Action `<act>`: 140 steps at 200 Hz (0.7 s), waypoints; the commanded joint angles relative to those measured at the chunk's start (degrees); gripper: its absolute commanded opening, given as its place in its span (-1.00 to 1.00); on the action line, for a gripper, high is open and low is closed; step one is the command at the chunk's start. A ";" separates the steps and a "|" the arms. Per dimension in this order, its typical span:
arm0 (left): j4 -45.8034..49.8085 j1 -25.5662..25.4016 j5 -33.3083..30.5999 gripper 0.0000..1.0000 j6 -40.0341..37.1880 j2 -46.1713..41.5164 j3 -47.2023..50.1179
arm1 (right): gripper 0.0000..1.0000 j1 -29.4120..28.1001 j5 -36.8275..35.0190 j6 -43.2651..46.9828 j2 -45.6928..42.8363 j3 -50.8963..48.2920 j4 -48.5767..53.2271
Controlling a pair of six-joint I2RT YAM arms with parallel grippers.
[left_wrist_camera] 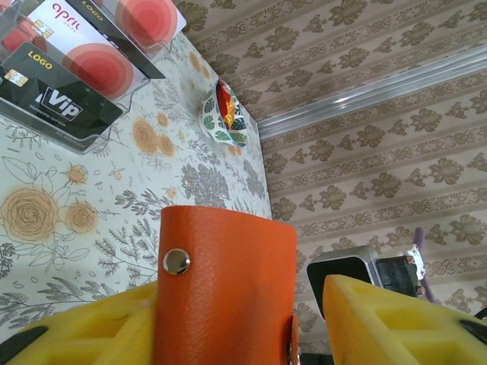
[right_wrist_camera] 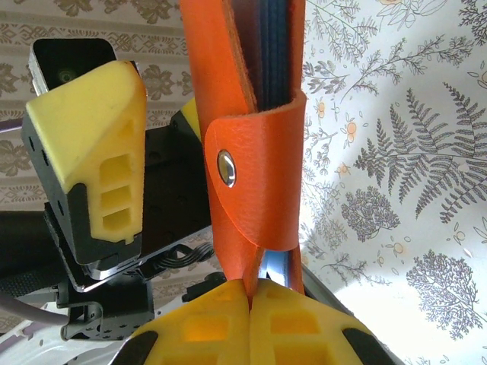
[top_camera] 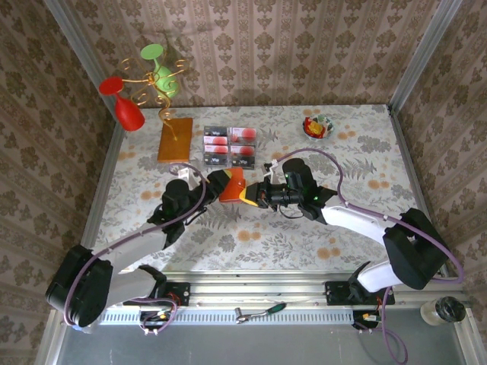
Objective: Put the credit cards into the card holder
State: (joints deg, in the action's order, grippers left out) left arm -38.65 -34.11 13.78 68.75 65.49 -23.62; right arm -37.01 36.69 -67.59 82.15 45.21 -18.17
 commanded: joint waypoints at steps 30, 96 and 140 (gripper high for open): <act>-0.70 -0.15 -0.05 -0.15 -0.69 0.29 -0.03 | -1.00 -0.27 0.14 -0.50 1.03 0.06 -1.98; -0.90 -0.08 -0.06 -0.92 -1.47 0.78 0.06 | -0.28 1.58 -1.36 4.56 0.17 1.08 6.63; -0.30 -0.31 -1.66 -1.00 -2.20 0.73 0.50 | 0.01 2.44 -18.22 22.64 -4.35 8.93 36.53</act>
State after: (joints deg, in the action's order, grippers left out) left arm -38.65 -34.11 13.45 67.92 66.04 -23.62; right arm -34.50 29.63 -57.32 80.49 47.92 0.08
